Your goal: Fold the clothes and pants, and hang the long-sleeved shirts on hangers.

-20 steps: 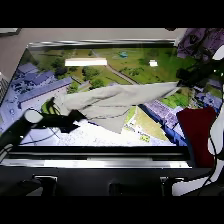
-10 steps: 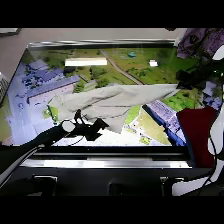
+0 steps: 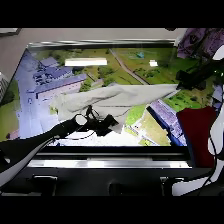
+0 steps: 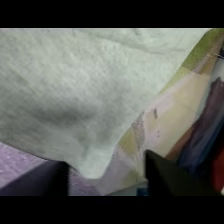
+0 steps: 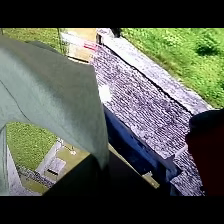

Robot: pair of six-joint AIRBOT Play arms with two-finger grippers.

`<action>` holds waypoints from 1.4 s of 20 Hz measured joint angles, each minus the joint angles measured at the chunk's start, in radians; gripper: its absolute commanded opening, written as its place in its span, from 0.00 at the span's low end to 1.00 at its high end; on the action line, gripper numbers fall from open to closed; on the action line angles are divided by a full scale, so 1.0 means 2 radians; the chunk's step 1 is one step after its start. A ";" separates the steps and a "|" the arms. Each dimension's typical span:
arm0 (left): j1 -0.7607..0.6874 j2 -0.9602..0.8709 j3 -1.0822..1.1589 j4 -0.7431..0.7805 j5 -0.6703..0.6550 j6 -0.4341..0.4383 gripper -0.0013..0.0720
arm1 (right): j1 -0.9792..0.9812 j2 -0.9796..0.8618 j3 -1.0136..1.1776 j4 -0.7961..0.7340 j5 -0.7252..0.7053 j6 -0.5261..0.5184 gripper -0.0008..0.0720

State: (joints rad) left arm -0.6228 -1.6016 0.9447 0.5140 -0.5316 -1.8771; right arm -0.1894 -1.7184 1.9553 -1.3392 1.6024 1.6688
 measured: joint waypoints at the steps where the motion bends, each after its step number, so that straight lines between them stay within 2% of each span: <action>1: -0.002 -0.004 0.003 0.009 -0.007 0.002 0.05 | 0.000 0.001 0.000 0.000 0.001 0.000 0.06; 7: 0.025 0.033 0.018 0.008 -0.027 0.047 0.04 | 0.000 0.024 0.000 -0.009 -0.001 0.022 0.06; 11: 0.112 0.128 0.060 0.072 -0.062 0.066 0.04 | 0.000 0.059 0.001 -0.053 -0.012 0.064 0.06; 14: 0.203 0.195 0.146 0.129 -0.124 0.072 0.04 | 0.000 0.105 0.001 -0.094 -0.031 0.083 0.06; 17: 0.294 0.238 0.267 0.162 -0.201 0.095 0.04 | 0.000 0.169 0.001 -0.122 -0.062 0.102 0.06; 22: 0.419 0.283 0.463 0.175 -0.317 0.134 0.04 | 0.000 0.320 0.002 -0.131 -0.121 0.136 0.06; 28: 0.505 0.351 0.544 0.199 -0.372 0.150 0.04 | 0.000 0.488 0.002 -0.127 -0.159 0.143 0.06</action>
State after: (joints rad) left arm 0.3870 -0.8997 2.0331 0.9123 -1.2758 -1.5772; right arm -0.1902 -0.7429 1.9583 -1.5932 1.2839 1.9545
